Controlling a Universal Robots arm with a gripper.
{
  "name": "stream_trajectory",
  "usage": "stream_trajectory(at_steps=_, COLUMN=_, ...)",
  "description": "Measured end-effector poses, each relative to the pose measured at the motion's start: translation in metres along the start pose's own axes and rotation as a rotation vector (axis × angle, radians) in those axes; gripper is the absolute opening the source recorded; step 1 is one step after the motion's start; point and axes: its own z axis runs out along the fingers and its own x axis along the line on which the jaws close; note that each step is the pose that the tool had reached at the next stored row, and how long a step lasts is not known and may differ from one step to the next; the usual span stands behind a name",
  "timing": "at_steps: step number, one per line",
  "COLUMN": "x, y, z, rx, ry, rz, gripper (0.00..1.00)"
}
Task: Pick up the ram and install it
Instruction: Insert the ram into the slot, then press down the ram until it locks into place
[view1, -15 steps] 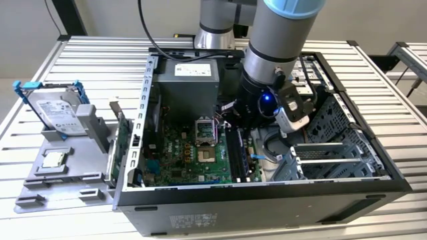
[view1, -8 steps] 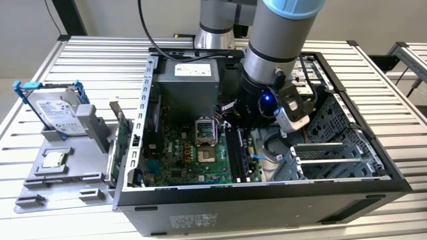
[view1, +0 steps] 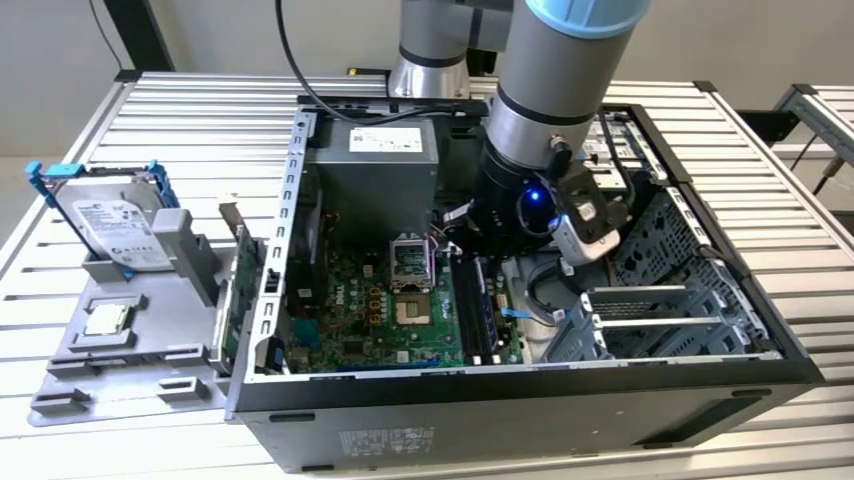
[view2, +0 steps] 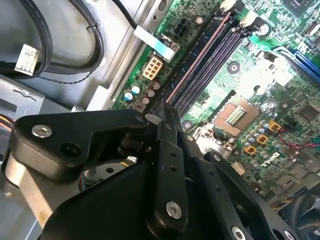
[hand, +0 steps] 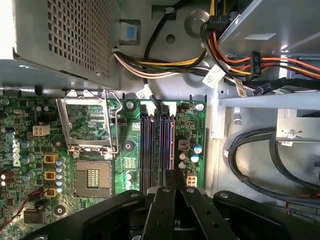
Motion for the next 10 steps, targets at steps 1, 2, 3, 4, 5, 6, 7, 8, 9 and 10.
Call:
stream_trajectory(at_steps=1, x=0.0, y=0.0, z=-0.0001, rx=0.0, ry=0.0, rz=-0.006, gripper=0.0)
stream_trajectory(at_steps=2, x=0.0, y=0.0, z=-0.0002, rx=0.0002, ry=0.0, rz=-0.016, gripper=0.0)
stream_trajectory(at_steps=3, x=0.0, y=0.0, z=-0.0002, rx=0.0002, ry=0.0, rz=-0.031, gripper=0.0)
stream_trajectory(at_steps=4, x=0.0, y=0.0, z=-0.0002, rx=0.0003, ry=0.0, rz=-0.049, gripper=0.0)
stream_trajectory(at_steps=5, x=0.0, y=0.0, z=-0.0002, rx=0.0004, ry=0.0, rz=-0.067, gripper=0.0)
stream_trajectory(at_steps=6, x=0.0, y=0.0, z=-0.0002, rx=0.0005, ry=0.0001, rz=-0.085, gripper=0.0)
stream_trajectory(at_steps=7, x=0.0, y=0.0, z=-0.0002, rx=0.0007, ry=0.0001, rz=-0.103, gripper=0.0)
stream_trajectory(at_steps=8, x=0.0, y=0.0, z=-0.0002, rx=0.0007, ry=0.0, rz=-0.123, gripper=0.0)
stream_trajectory(at_steps=9, x=0.0, y=0.0, z=-0.0002, rx=0.0007, ry=0.0, rz=-0.139, gripper=0.0)
stream_trajectory(at_steps=10, x=0.0, y=0.0, z=-0.0002, rx=0.001, ry=0.0, rz=-0.157, gripper=0.0)
